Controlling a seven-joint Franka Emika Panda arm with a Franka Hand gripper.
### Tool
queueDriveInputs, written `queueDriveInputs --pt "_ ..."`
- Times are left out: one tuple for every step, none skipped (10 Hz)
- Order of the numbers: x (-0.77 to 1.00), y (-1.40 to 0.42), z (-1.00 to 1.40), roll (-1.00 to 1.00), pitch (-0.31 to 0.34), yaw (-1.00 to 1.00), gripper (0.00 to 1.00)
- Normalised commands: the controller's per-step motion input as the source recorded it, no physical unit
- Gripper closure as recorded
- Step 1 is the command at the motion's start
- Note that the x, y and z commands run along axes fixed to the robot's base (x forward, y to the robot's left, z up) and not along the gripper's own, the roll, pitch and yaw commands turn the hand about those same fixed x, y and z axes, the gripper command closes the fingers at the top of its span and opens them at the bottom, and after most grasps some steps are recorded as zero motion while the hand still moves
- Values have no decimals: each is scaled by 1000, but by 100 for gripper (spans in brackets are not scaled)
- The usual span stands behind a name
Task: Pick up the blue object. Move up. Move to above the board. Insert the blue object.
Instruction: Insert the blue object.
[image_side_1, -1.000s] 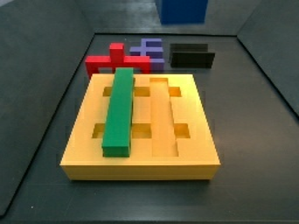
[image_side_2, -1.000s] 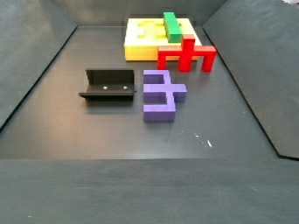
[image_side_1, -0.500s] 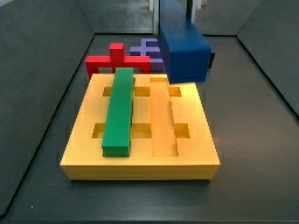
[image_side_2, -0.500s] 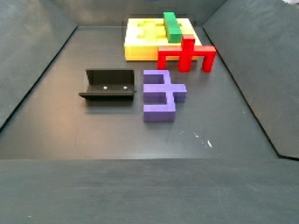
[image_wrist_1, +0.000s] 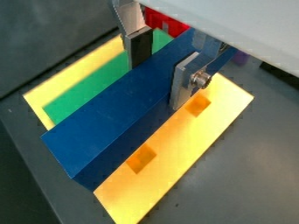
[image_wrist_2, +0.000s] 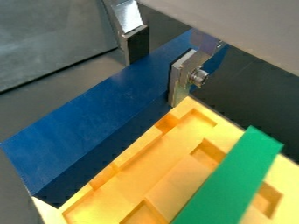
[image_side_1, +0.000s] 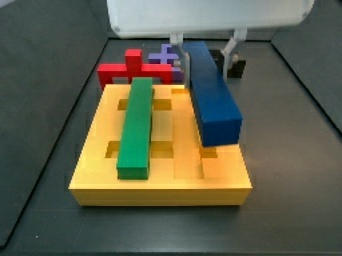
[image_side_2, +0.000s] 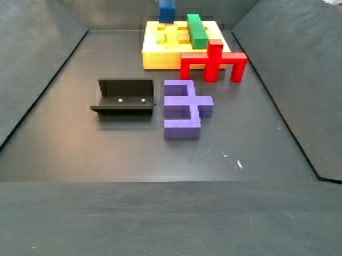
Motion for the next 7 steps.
queueDriveInputs --pt "123 0 -554 296 -51 94 100" --pt "0 0 -506 251 -51 3 100" --pt "-120 0 -366 144 -131 0 100" --pt "-117 0 -297 67 -103 0 100" --pt "-146 0 -260 103 -109 0 100" --pt "-169 0 -209 66 -107 14 100" --pt "-169 0 -203 10 -101 20 100"
